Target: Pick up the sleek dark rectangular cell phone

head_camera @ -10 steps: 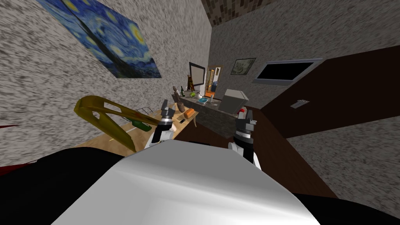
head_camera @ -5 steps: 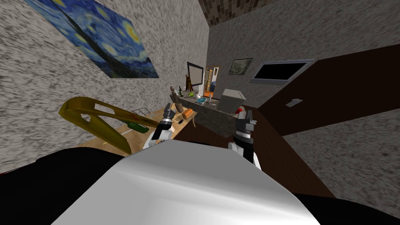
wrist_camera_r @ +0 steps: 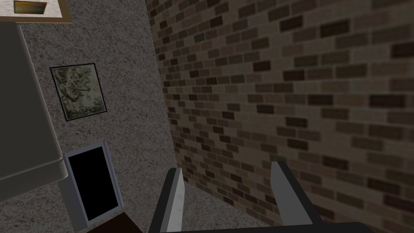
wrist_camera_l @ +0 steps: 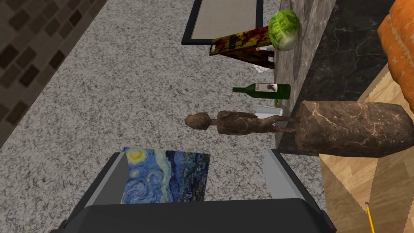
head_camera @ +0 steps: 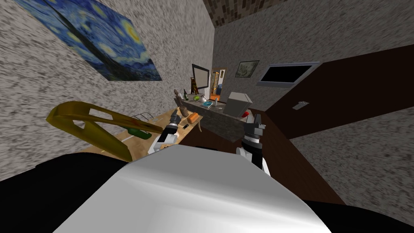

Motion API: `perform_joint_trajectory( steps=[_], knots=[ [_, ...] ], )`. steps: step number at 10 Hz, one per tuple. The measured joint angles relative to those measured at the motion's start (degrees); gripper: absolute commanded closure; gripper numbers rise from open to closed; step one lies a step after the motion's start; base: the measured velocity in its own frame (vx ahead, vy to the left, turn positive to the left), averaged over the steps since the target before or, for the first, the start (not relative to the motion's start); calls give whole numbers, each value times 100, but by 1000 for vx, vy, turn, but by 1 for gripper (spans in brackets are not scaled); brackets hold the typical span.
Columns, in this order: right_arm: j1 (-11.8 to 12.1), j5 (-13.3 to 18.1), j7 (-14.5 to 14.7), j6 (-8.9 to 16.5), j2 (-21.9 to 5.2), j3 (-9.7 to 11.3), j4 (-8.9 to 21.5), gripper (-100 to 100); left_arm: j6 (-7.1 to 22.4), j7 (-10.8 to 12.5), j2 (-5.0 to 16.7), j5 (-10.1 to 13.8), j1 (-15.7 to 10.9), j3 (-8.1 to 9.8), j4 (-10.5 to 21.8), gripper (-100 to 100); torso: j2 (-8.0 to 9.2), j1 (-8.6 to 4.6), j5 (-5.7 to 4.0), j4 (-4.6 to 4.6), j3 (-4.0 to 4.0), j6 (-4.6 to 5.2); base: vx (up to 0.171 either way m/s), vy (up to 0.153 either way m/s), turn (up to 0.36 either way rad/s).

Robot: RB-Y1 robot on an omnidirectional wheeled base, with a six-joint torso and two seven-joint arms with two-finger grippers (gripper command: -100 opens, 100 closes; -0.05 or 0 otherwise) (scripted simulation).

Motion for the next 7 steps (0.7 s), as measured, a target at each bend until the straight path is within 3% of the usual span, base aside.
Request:
perform_joint_trajectory(
  steps=[5, 7],
  knots=[
    [0, 0, 0, 0, 0, 0, 0, 0, 841, 129, 164, 162, -230, 284, 458, -100, -4, 2, 1, -1, -2, 1, 19, -20, -35],
    [0, 0, 0, 0, 0, 0, 0, 0, 1121, 182, 195, 228, -186, 364, 577, -100, -4, 0, 0, -1, -2, 0, 26, -24, -34]
  ],
)
